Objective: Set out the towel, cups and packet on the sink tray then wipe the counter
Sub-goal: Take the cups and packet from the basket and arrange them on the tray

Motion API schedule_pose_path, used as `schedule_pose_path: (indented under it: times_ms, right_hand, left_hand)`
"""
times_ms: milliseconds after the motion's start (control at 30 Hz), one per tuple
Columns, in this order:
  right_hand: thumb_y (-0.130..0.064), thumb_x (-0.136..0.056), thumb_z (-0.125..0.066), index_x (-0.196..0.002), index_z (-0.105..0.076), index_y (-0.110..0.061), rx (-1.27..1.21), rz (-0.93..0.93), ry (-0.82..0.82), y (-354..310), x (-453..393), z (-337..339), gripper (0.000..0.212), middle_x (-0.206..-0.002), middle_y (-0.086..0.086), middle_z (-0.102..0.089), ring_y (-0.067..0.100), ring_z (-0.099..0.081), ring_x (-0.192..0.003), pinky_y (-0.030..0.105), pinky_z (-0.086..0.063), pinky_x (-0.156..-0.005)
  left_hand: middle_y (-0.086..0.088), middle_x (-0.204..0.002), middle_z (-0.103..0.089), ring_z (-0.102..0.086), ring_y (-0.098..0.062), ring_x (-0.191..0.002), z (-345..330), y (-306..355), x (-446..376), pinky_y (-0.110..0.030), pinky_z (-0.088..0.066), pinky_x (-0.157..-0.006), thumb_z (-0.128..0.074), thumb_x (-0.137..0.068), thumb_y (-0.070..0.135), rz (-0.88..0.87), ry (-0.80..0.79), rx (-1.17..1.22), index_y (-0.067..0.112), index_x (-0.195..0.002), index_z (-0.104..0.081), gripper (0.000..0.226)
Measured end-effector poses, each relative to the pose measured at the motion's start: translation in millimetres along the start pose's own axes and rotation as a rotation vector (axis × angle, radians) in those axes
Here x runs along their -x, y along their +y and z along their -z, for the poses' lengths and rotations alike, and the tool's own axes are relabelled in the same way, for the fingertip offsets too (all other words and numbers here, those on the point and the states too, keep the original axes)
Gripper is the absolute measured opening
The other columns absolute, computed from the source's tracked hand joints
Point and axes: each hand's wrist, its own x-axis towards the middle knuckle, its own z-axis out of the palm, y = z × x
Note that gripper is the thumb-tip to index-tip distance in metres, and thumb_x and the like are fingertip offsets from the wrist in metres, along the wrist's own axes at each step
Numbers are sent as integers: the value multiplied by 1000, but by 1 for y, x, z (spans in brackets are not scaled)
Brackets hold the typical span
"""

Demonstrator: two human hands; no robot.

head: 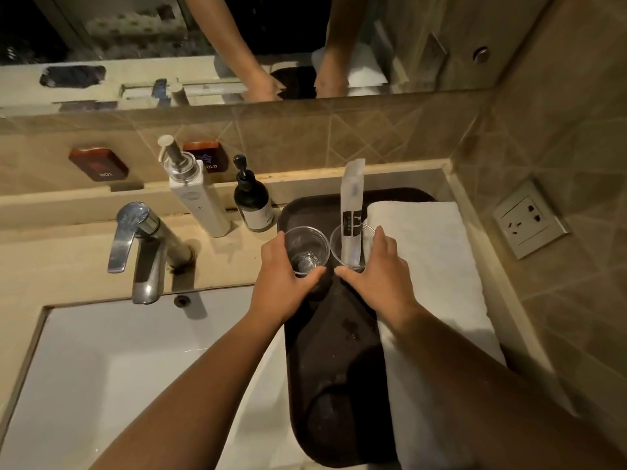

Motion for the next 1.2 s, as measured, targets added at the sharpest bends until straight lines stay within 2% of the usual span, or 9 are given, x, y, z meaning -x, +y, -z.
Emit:
schedule_pose_path:
  times_ms: [200, 333, 433, 633, 767, 867, 967, 1067, 1200]
  right_hand:
    - [-66, -65, -76, -149, -9, -33, -149, -83, -117, -4, -2, 16, 112, -156, 2, -23, 29, -38, -137, 47, -43, -105]
    - [-64, -78, -65, -151, -15, -30, -255, 20, -70, -9, -11, 40, 95, -159, -4, -20, 22, -28, -143, 40, -32, -109]
    - [-59, -84, -61, -151, -24, -27, -282, 55, -136, -18, -35, 55, 83, -158, -1, -28, 22, -32, -142, 42, -34, -110]
    - [-47, -89, -63, -140, -47, -20, -342, 81, -354, -35, -74, 66, 60, -138, 0, -56, 18, -53, -121, 33, -43, -91]
    - [-37, -91, -63, -103, -65, -12, -290, 77, -321, -40, -80, 63, 28, -99, 6, -69, 21, -64, -88, 34, -47, -71]
    - [-29, -90, -66, -87, -68, -11, -375, 74, -297, -41, -74, 68, 18, -80, 5, -66, 18, -59, -73, 32, -44, -67]
    - [-23, -89, -69, -90, -69, -24, -474, 117, -263, -48, -63, 90, 2, -85, 1, -70, 10, -61, -77, 30, -47, -71]
    - [-18, -89, -68, -93, -70, -22, -636, 179, -170, -59, -48, 129, 6, -92, 6, -73, 17, -67, -86, 32, -55, -79]
    - [-23, -88, -67, -93, -71, -17, -825, 196, -162, -61, -11, 164, 8, -86, 4, -74, 17, -72, -80, 25, -58, -66]
  left_hand:
    - [1, -142, -38, -49, -16, -122, 1, -1, -1, -18, -34, -91, -77, -72, 54, -10, -9, 4, 34, -140, -27, 86]
    - [0, -146, -36, -45, -17, -128, 3, -2, -1, -22, -35, -97, -77, -73, 53, -28, -25, 14, 30, -144, -27, 90]
    - [2, -149, -34, -43, -16, -130, 5, -3, 0, -27, -37, -101, -78, -71, 55, -12, -40, 33, 30, -146, -25, 94]
    - [6, -148, -37, -43, -13, -129, 7, -8, -1, -25, -36, -98, -75, -71, 60, -12, -51, 40, 37, -144, -26, 92]
    - [5, -148, -38, -45, -15, -130, 5, -11, -4, -28, -39, -98, -71, -71, 64, -2, -71, -3, 37, -144, -26, 90]
    - [5, -148, -39, -46, -16, -129, 4, -14, -6, -29, -39, -97, -70, -69, 65, 2, -72, -14, 36, -144, -26, 91]
    - [4, -147, -40, -46, -18, -129, 6, -13, -6, -32, -41, -100, -73, -70, 63, -6, -87, -18, 34, -144, -27, 92]
    - [1, -153, -34, -39, -20, -136, 14, -3, -3, -42, -40, -108, -74, -72, 61, -11, -105, -57, 29, -148, -24, 96]
    - [1, -144, -50, -45, -14, -129, 34, 32, 27, -40, -41, -106, -55, -92, 51, -167, 23, -32, 27, -142, -42, 58]
